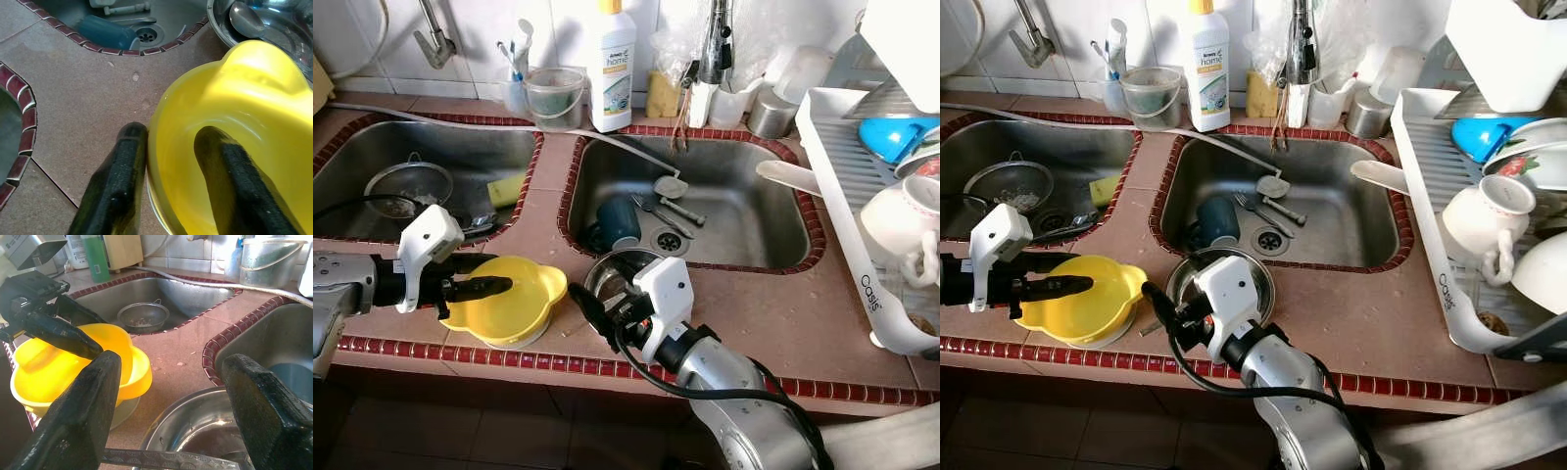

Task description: Kitchen organization

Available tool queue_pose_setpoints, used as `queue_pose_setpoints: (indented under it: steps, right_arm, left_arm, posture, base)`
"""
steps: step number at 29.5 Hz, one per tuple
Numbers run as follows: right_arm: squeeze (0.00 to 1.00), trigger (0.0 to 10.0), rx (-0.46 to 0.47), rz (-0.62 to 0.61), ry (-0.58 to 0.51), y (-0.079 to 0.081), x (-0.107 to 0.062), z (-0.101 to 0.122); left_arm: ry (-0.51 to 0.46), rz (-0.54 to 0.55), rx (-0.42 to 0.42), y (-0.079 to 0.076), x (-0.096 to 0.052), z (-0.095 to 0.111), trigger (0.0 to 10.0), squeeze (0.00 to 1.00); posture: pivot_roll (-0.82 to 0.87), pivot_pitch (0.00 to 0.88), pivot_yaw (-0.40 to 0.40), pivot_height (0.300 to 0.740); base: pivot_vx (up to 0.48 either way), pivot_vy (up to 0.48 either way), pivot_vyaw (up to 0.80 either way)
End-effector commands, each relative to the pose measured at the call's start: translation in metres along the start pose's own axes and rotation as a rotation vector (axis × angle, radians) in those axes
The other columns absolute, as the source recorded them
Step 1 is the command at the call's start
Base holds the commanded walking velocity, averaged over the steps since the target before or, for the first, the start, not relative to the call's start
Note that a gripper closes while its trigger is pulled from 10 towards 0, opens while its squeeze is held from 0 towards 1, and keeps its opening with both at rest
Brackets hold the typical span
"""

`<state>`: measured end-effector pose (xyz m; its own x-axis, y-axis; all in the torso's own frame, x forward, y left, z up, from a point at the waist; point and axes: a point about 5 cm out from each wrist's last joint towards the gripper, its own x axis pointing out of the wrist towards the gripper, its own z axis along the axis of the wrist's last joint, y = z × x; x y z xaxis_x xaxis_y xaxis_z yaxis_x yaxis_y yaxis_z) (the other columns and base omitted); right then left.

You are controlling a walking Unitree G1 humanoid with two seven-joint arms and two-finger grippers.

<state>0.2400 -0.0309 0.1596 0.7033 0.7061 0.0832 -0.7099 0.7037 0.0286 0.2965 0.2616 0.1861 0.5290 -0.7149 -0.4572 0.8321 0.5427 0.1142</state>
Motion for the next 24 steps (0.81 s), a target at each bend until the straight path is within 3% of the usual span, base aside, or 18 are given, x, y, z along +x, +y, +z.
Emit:
queue_pose_setpoints:
  steps: [1, 24]
  right_arm:
    - [0.00, 10.0, -0.006, 0.000, -0.016, 0.0016, 0.0008, 0.0029]
    - [0.00, 10.0, -0.007, -0.007, -0.023, 0.0007, 0.0011, 0.0044]
  left_arm:
    - [0.007, -0.033, 0.019, -0.0023, 0.0026, 0.0020, 0.0, 0.00]
    - [0.001, -0.018, 0.035, 0.0024, 0.0045, 0.0060, 0.0, 0.00]
  posture:
    - [-0.08, 0.134, 0.025, 0.740]
    - [-0.09, 0.137, 0.029, 0.740]
  base:
    - [0.000, 0.000, 0.00]
    - [0.000, 0.000, 0.00]
